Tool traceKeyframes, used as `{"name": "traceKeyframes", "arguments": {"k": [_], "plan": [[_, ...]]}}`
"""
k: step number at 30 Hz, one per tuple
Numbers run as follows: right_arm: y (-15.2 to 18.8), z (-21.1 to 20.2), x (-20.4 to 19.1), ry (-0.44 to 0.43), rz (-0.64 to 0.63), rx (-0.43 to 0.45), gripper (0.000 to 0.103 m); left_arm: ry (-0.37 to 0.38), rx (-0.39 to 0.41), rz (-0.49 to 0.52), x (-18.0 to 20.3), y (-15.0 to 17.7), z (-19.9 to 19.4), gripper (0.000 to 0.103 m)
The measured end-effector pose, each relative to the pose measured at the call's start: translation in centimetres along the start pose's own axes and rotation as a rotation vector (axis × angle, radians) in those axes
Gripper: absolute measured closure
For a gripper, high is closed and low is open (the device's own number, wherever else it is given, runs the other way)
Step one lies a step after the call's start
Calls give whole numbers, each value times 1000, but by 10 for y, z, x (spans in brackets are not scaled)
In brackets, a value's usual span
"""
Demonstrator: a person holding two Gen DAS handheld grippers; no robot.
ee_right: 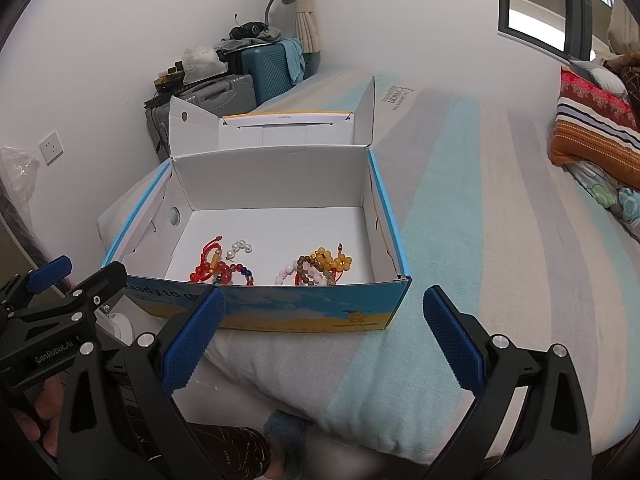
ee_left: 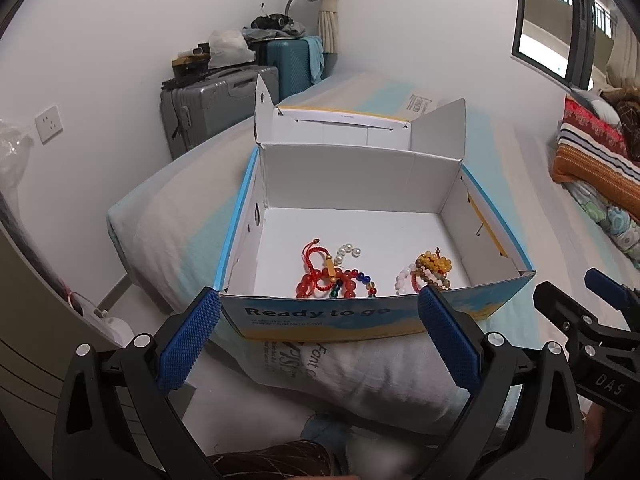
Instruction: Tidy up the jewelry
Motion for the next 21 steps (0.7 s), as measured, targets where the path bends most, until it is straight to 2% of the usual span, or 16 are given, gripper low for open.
{"name": "traceKeyframes", "arguments": {"k": [21], "plan": [[1, 1, 0, 4, -2, -1, 8, -13, -5, 0, -1, 0, 3, 6]]}}
Point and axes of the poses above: each gripper's, at about its wrist camera, not at the fingertips, and z roughly the way its jaws point, x to its right, y to its underside, the point moved 10 cm from there along z, roughly the way its jaws point, and after that the axes turned 12 degrees about -x, right-handed, at the moved point
